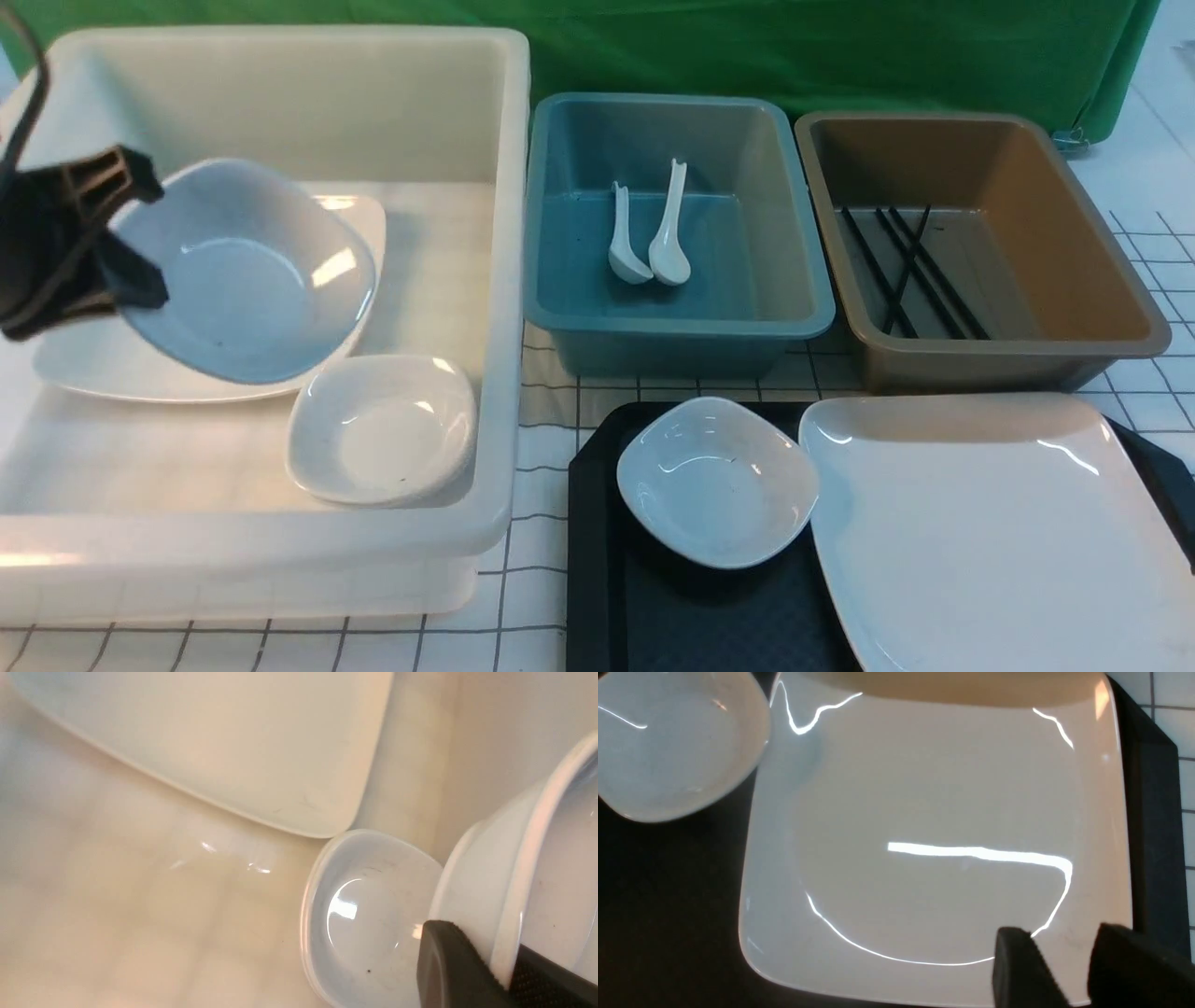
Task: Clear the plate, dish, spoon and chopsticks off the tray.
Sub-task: Use the left arm to put the small plate into the large storage box on the left
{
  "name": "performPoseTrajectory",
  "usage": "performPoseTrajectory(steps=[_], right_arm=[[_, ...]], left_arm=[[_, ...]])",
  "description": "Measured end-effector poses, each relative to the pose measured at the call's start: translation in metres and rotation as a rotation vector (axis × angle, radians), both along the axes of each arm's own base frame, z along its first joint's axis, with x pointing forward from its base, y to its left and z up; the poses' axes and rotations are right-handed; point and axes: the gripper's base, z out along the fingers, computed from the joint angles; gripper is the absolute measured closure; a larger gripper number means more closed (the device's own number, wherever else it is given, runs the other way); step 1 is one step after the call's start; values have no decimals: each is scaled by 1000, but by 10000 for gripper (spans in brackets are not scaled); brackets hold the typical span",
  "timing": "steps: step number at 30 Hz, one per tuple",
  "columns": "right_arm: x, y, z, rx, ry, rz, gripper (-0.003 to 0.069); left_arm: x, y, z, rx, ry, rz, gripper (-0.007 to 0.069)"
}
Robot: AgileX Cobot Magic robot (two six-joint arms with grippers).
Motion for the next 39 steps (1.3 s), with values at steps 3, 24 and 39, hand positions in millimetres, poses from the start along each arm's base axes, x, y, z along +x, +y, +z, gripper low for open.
performPoseTrajectory(steps=[3,24,39], right_arm=[[0,0,0,0,0,0,420],[4,1,4,10,-61,-2,420],[5,1,4,11,-68,-2,419]], left_arm=[[-5,2,-25,-63,11,79,610],[28,-6,-74,-140,80,117,587],[42,-35,-108,-126,215,2,500]])
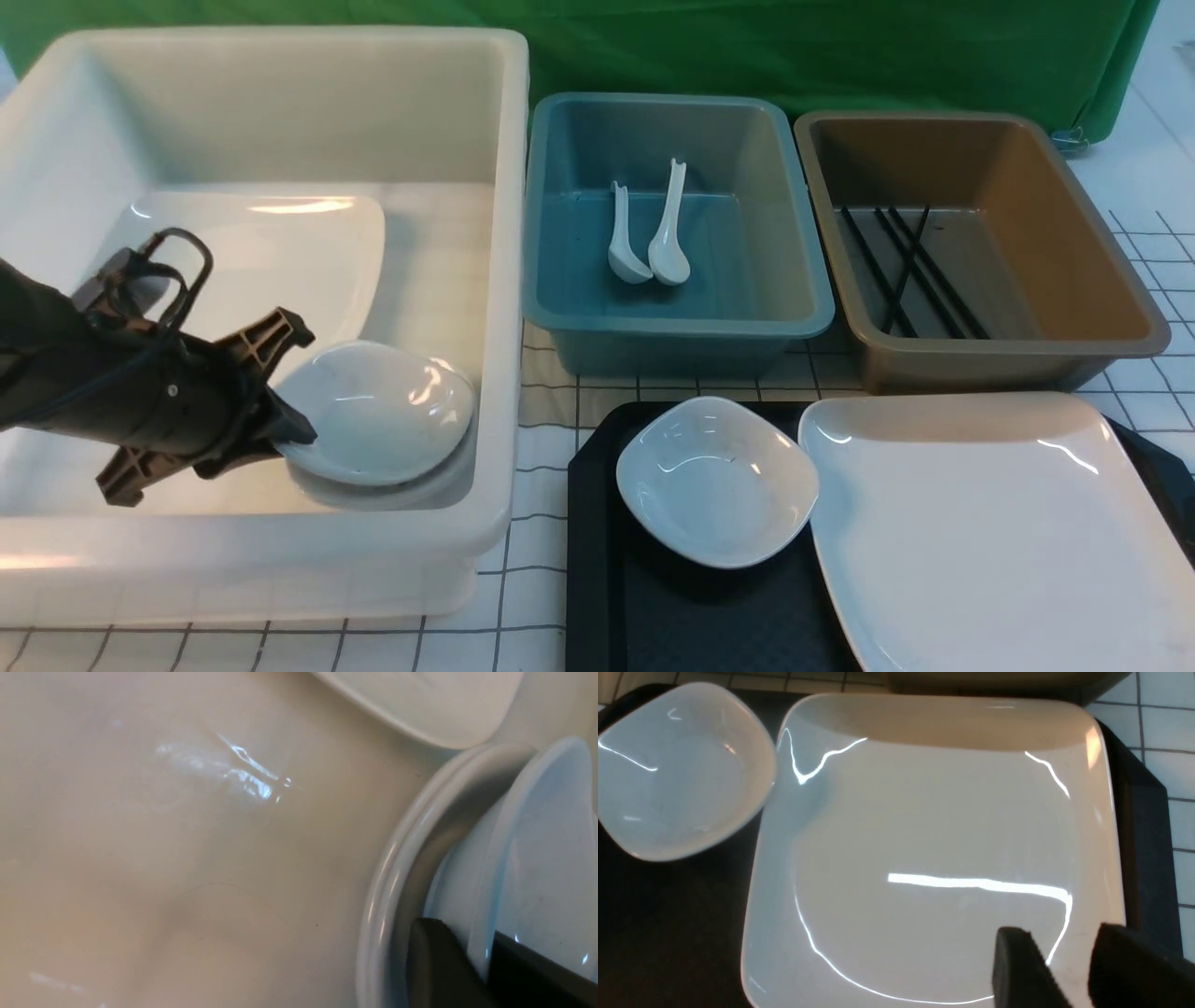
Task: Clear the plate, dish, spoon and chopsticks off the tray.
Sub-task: Use the left arm to put the small plate into the large storage box on the left, then use the left arm to grab a small plate from the dinner plate
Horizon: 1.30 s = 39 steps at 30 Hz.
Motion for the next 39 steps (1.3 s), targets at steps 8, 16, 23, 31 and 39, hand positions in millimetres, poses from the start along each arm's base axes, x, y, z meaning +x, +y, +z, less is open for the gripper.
performPoseTrajectory(steps=[8,16,23,31,39], right_arm=[[1,0,1,2,-10,0,419],[1,0,1,2,-10,0,419],[1,0,1,2,-10,0,419],[0,0,0,-6,-8,7,457],[-10,-2,7,-17,12,18,651]], left_arm=[[-7,-2,-3,22,60,-83,288],[-2,-4,18,62,97,-237,109],[13,-7,86,89,25,-378,149],[8,-68,160,24,-151,-625,536],[-16,-181,133,150,-92,-1044,627]])
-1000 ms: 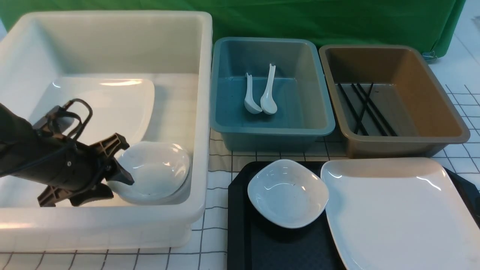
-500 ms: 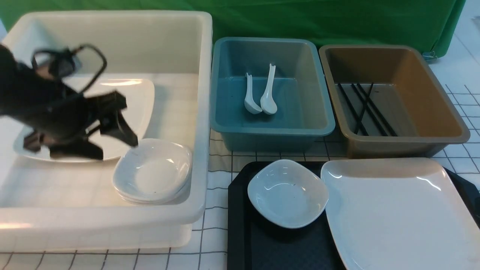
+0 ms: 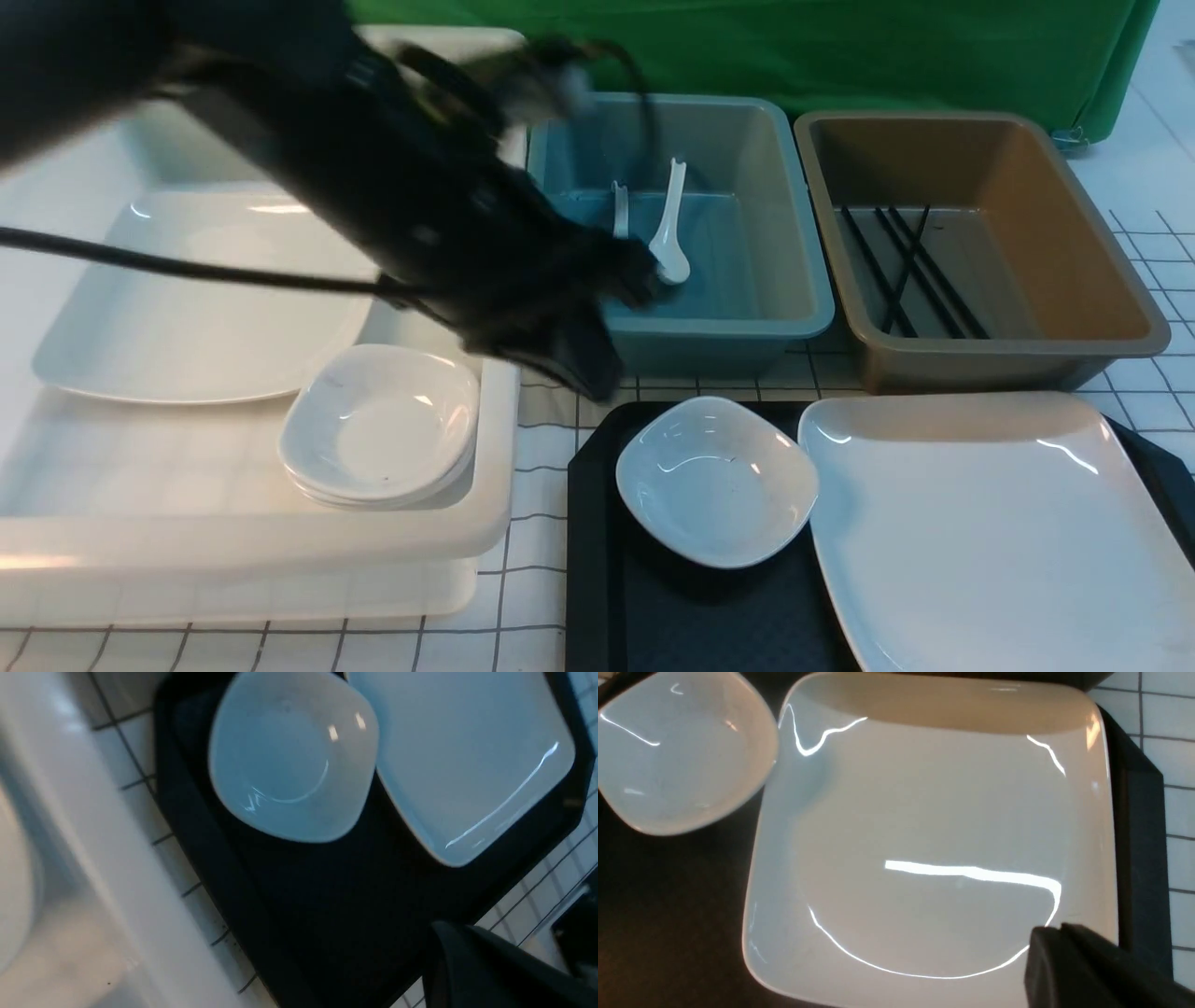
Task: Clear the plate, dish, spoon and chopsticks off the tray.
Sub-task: Use the left arm to grab a small plate from the dinner plate
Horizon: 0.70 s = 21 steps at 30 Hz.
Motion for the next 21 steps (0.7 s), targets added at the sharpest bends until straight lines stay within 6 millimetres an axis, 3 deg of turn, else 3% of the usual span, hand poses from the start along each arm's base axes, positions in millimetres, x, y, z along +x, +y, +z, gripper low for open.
performPoseTrajectory(steps=[4,10,13,14,21], right_arm=[[-11,-2,7,7,-45,0,659],[-18,-3,11,11,-66,1,659],[-18,-3,10,10,-61,1,659],[-18,-3,10,10,-60,1,659],[-18,-3,10,10,-60,1,658]], left_arm=[[17,-32,-16,124,-11,-101,620],[57,-53,-47,241,-30,-124,555],[69,-60,-63,270,-20,-131,489],[72,-66,-70,287,-23,-142,425],[75,-83,-92,372,-49,-199,208]])
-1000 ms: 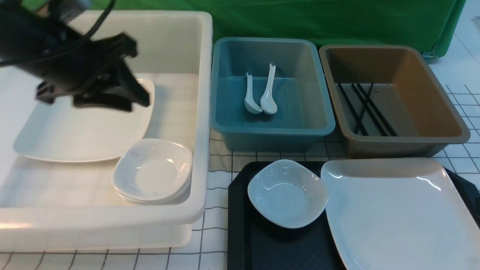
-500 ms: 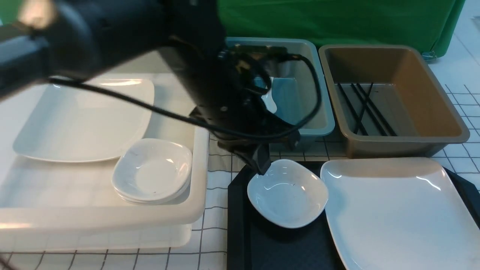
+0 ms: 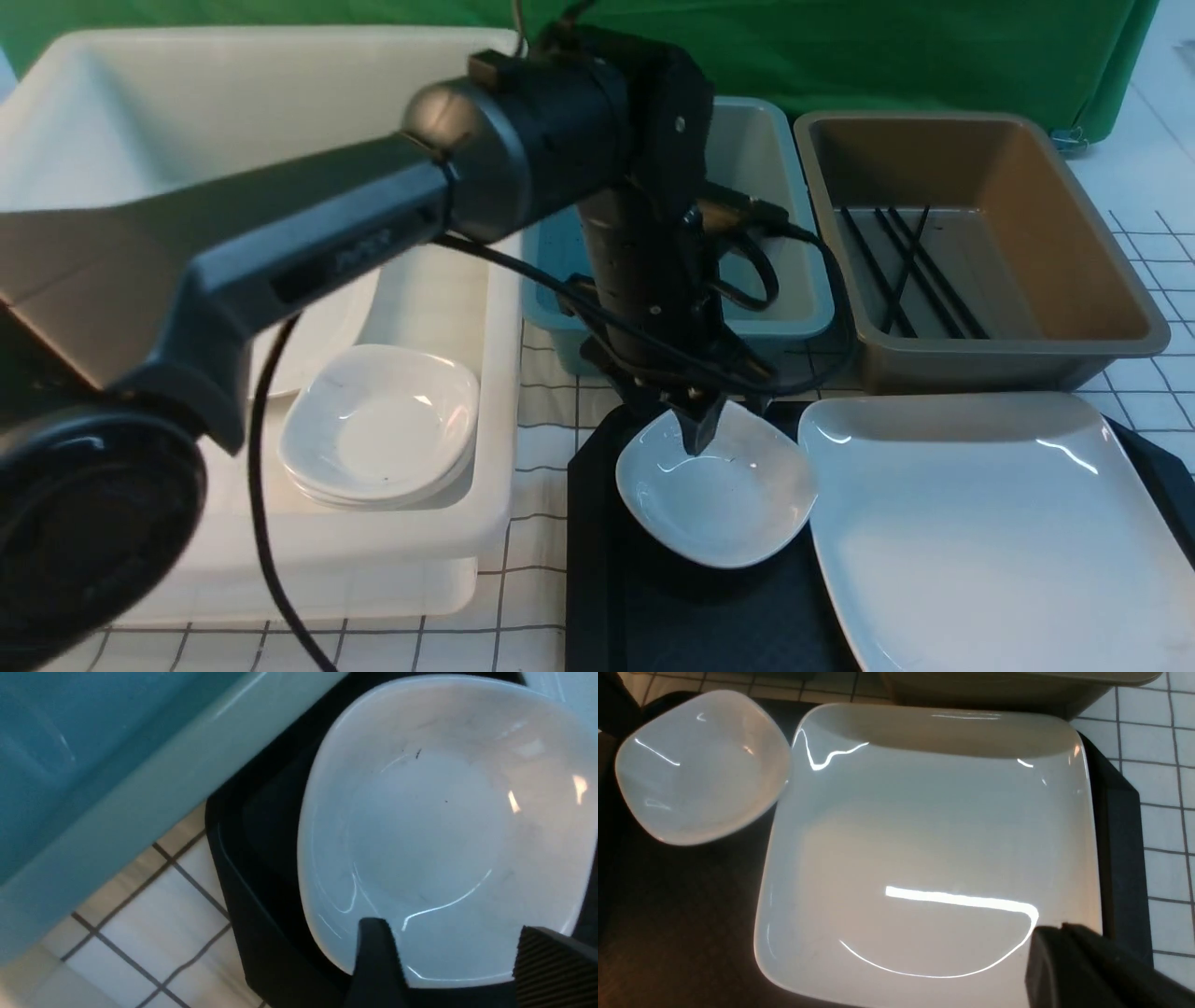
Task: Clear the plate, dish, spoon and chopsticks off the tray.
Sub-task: Use the left arm to grab a small plate from the dinner plate
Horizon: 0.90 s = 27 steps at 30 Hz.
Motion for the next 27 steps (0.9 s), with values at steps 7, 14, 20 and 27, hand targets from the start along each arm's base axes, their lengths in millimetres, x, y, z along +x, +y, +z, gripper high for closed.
performPoseTrajectory(steps=[7,14,20,27], right_arm=[[0,0,0,0,0,0,649],[0,0,0,0,0,0,638],[0,0,0,0,0,0,629],[0,0,0,0,-1,0,619]], left_arm=[[11,-2,-19,48,-57,-15,130],[19,-8,-40,28,-72,-13,125],[22,-10,-54,42,-67,-16,125],[22,-13,-69,42,-24,-9,125]])
